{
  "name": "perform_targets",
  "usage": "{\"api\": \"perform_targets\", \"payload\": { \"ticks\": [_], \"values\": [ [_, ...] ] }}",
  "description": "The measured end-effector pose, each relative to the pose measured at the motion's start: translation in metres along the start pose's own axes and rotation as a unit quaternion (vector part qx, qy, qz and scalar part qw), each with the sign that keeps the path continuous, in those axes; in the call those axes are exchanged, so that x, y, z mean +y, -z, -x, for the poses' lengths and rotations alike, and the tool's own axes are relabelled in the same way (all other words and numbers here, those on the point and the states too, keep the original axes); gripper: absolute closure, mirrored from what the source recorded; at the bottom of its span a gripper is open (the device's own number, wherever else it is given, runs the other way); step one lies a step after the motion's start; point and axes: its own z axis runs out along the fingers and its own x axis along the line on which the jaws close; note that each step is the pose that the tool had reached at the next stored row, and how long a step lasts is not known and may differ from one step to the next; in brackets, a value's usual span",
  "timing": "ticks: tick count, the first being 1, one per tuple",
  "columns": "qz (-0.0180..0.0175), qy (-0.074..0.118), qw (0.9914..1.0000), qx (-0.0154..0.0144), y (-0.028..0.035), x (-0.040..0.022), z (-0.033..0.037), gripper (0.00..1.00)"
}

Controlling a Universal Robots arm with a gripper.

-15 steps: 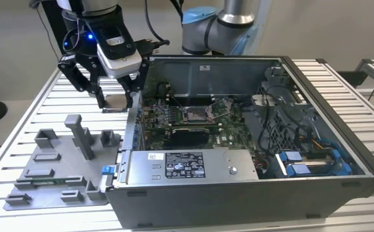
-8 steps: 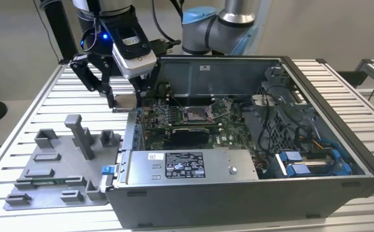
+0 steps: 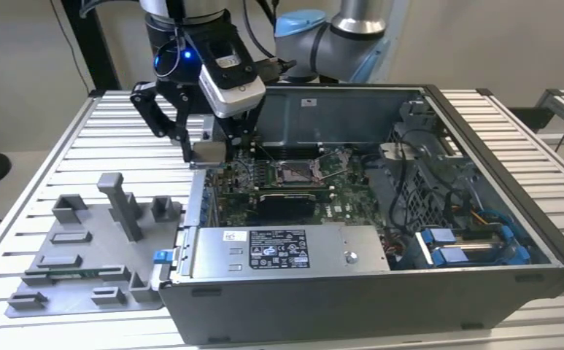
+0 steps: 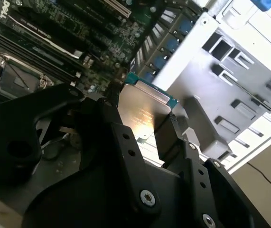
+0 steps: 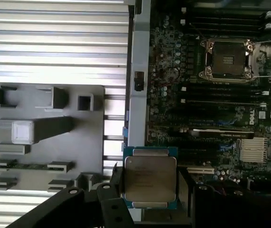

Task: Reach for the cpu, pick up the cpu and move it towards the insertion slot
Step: 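Pick up the cpu and move it towards the insertion slot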

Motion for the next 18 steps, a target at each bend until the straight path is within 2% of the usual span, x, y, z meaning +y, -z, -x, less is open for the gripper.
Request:
{"api": "perform_targets", "payload": {
  "ticks": [4,18],
  "values": [
    [0.0,0.0,1.0,0.0,0.0,0.0,0.0073,1.0],
    [0.0,0.0,1.0,0.0,0.0,0.001,0.0245,1.0]
  ]
}}
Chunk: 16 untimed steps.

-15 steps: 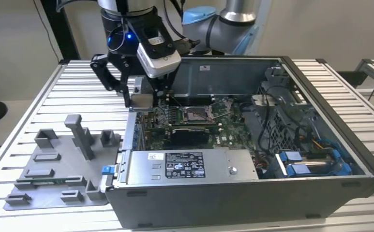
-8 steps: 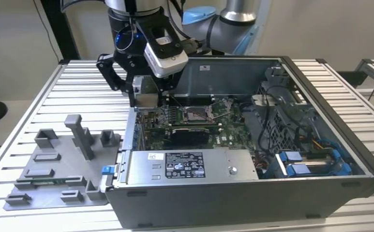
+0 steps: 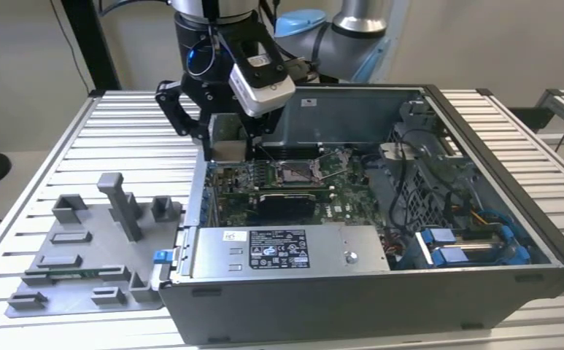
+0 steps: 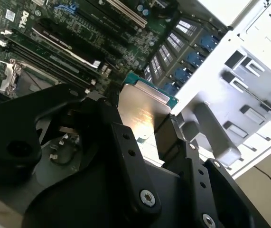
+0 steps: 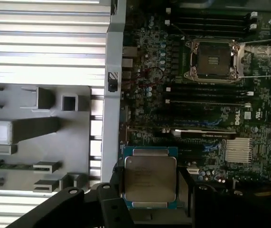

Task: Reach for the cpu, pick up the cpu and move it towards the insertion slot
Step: 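Pick up the cpu and move it towards the insertion slot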

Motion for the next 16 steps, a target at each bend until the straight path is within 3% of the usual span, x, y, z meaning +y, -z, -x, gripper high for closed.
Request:
{"api": "perform_targets", "payload": {
  "ticks": [16],
  "values": [
    [0.0,0.0,1.0,0.0,0.0,0.0013,0.02,1.0]
  ]
}}
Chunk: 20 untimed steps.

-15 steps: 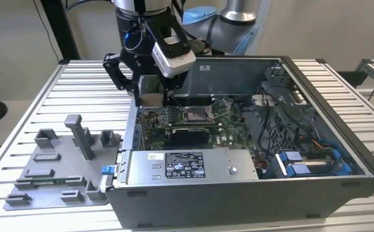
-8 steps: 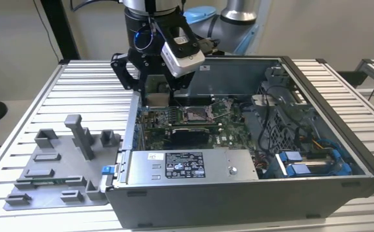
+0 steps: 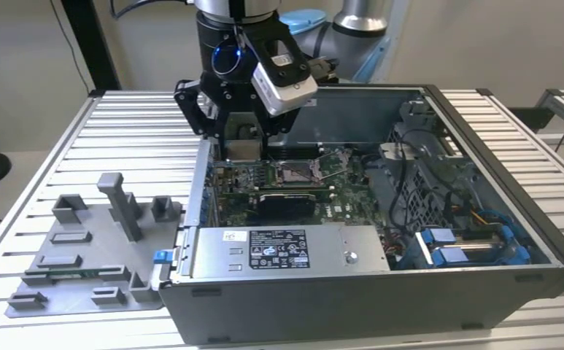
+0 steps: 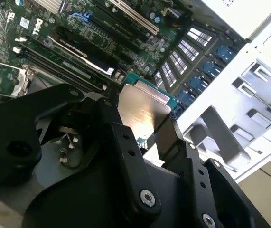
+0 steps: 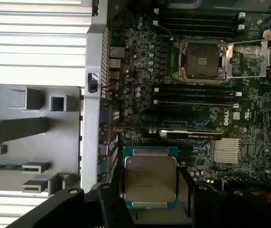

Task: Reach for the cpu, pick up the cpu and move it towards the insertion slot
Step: 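Pick up the cpu and move it towards the insertion slot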

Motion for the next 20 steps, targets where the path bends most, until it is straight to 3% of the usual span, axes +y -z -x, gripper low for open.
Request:
{"api": "perform_targets", "payload": {
  "ticks": [6,20],
  "values": [
    [0.0,0.0,1.0,0.0,0.0,0.0006,0.0088,1.0],
    [0.0,0.0,1.0,0.0,0.0,0.0007,0.0392,1.0]
  ]
}}
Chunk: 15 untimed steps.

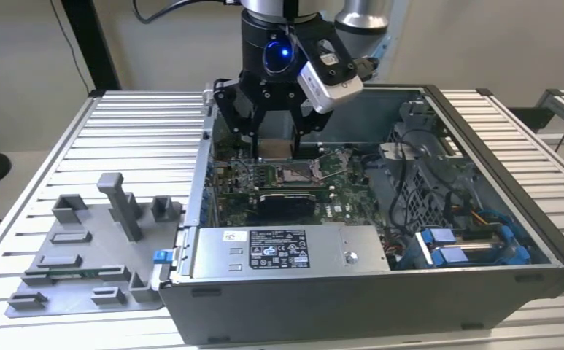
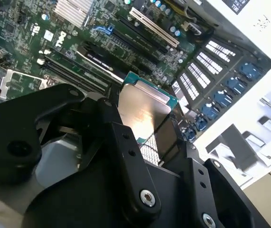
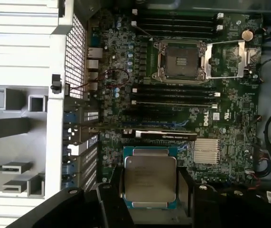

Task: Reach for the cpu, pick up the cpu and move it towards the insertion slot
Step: 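Pick up the cpu and move it towards the insertion slot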

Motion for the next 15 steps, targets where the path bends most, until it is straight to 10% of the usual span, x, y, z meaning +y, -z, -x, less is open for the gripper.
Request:
{"api": "perform_targets", "payload": {
  "ticks": [15],
  "values": [
    [0.0,0.0,1.0,0.0,0.0001,0.0,0.0292,1.0]
  ]
}}
